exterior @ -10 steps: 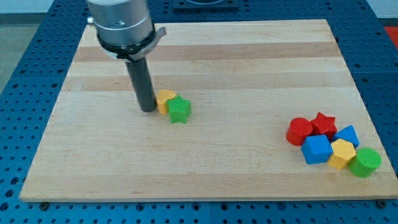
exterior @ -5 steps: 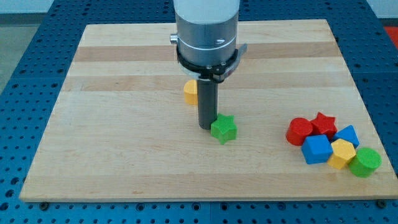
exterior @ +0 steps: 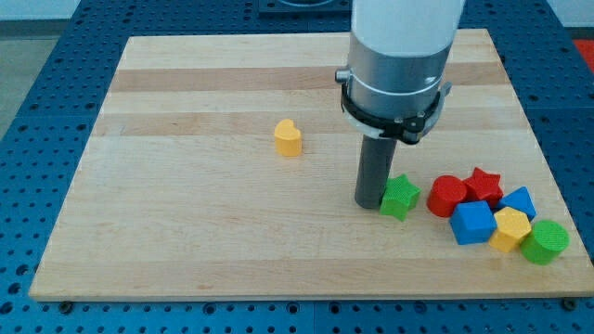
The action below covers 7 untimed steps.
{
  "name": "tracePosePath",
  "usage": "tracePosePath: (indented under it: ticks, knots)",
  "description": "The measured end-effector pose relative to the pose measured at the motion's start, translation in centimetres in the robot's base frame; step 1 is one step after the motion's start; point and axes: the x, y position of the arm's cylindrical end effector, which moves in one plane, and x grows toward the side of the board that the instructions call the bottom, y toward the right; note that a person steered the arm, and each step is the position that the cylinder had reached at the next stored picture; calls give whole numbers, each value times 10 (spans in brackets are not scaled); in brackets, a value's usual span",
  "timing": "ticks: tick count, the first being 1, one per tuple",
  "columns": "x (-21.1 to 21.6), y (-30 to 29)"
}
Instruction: Push the yellow heart and green star diagonal to each other
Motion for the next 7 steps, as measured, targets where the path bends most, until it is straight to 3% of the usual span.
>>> tracePosePath:
  ticks: [5,6,7]
  knots:
    - [9,30]
    - [6,25]
    - [-19,-26]
